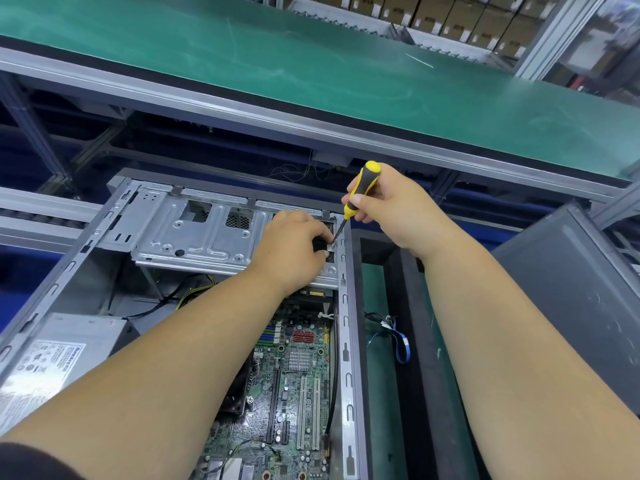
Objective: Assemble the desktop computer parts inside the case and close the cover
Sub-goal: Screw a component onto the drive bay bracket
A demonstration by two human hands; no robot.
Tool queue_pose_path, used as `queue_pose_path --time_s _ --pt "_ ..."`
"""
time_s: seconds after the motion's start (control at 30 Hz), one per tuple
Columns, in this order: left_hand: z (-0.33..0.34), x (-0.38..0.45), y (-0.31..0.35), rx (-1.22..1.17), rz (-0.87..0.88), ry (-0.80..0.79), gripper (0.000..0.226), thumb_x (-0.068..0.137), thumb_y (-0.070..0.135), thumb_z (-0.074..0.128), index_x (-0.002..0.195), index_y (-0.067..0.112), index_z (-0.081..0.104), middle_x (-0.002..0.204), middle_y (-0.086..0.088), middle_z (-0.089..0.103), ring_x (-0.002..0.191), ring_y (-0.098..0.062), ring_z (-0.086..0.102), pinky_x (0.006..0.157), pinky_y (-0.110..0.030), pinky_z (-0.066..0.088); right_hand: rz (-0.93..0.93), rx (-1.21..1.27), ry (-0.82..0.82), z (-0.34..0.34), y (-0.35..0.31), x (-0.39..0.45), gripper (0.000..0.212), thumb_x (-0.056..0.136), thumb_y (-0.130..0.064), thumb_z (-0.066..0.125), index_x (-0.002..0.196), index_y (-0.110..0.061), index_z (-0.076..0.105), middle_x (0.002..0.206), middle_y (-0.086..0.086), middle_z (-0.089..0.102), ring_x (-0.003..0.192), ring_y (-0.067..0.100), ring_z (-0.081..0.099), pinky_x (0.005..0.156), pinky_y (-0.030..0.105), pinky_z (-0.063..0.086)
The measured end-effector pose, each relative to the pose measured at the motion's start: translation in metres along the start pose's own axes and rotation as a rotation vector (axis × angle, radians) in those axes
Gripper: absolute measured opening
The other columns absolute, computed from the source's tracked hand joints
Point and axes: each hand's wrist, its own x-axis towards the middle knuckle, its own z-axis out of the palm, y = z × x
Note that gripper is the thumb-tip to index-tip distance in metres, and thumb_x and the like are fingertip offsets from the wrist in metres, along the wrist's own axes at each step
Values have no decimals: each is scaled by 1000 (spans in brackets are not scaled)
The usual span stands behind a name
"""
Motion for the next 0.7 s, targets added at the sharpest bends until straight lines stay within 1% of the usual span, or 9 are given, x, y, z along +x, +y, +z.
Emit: queue_pose_path --time_s 0.1,0.17,0.2,0.27,0.33,0.4,0.47,0.57,0.7 --pt "0 0 0 -6 -4 3 24 84 29 70 107 35 68 113 10 59 114 -18 42 96 -29 32 -12 -102 153 8 2 2 22 89 -37 70 93 -27 51 88 -1 65 78 15 65 70 31 57" --pt "1 0 0 -5 -4 4 24 84 29 70 107 35 68 112 10 58 114 -17 42 94 -28 30 -28 -201 262 14 4 3 32 86 -41 72 78 -30 43 73 -7 57 66 10 55 60 26 46" --pt "1 0 0 -6 -4 4 23 84 29 70 107 35 68 112 10 58 114 -17 42 94 -27 30 -31 -219 295 18 5 3 32 86 -42 71 77 -30 43 70 -8 54 63 9 51 59 26 43" --pt "0 0 0 -7 0 3 23 84 28 70 106 34 69 112 10 59 113 -18 43 95 -29 32 -23 -81 282 23 6 3 21 87 -37 71 87 -29 51 75 -9 61 65 9 56 60 28 48" --pt "-1 1 0 2 10 3 23 83 29 70 106 34 69 111 9 60 113 -19 44 96 -30 34 -10 146 222 27 4 2 21 87 -29 74 100 -30 58 83 -10 71 65 5 62 62 27 54" --pt "-1 1 0 12 18 1 24 83 29 70 106 33 69 110 8 60 112 -20 45 96 -31 35 -1 214 169 28 4 1 18 88 -28 72 102 -29 61 87 -7 73 62 5 62 62 26 54" --pt "-1 1 0 18 20 2 24 83 30 70 107 33 69 110 8 60 112 -20 44 94 -31 34 6 257 104 27 3 1 11 94 -22 62 105 -25 62 94 -3 73 65 8 64 64 26 53" --pt "0 1 0 14 11 0 25 83 30 70 109 33 68 110 7 59 112 -20 43 92 -28 31 17 224 77 24 5 -1 23 94 -5 58 106 -25 60 100 -2 70 68 10 69 64 22 54" --pt "-1 1 1 20 5 -10 25 84 30 70 109 33 68 112 7 59 113 -20 43 97 -30 33 20 38 185 27 6 -2 17 85 -26 77 95 -23 63 82 -7 65 72 13 64 70 29 53"
